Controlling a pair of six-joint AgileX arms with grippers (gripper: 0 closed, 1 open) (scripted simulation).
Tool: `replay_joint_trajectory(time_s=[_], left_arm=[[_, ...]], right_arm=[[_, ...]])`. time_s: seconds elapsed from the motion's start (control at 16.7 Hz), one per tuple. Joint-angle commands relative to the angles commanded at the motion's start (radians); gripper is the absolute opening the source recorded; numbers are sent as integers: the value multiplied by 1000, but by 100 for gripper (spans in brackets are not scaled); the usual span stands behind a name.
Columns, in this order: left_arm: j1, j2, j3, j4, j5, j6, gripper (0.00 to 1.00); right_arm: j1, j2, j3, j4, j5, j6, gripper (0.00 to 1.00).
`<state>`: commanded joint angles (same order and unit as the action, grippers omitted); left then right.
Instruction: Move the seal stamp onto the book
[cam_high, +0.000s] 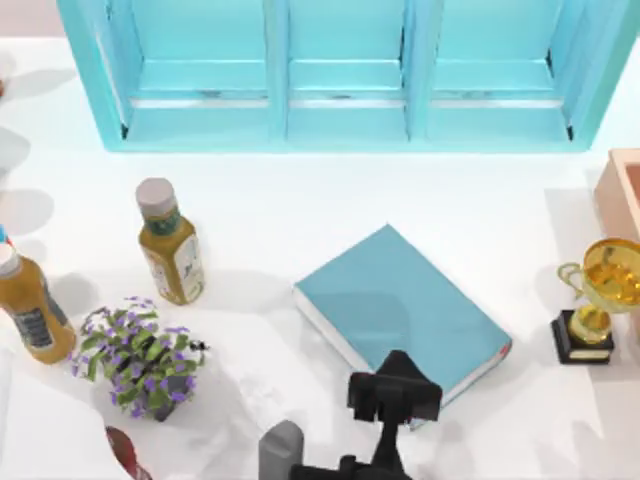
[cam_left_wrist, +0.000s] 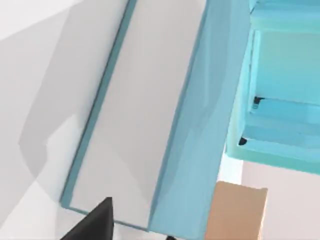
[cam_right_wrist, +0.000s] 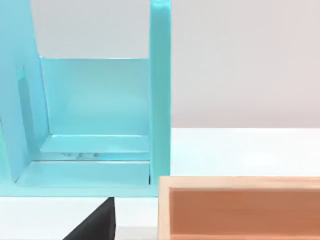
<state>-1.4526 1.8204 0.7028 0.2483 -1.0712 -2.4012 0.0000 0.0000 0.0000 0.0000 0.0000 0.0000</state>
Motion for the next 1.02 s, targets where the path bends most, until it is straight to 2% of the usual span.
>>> replay_joint_trajectory(time_s=[0.18,0.42,0.78,1.02], left_arm=[[-102,-40,5,-201,-103,-169,100],[-171,-74,13,-323,-196,-282,100],[-162,-78,13,-326,-196,-275,100],[-66,-198,23,-318,-149,-134,100]], right_arm=[[0,0,0,0,0,0,100],[0,0,0,0,0,0,100],[0,0,0,0,0,0,100],[0,0,0,0,0,0,100]])
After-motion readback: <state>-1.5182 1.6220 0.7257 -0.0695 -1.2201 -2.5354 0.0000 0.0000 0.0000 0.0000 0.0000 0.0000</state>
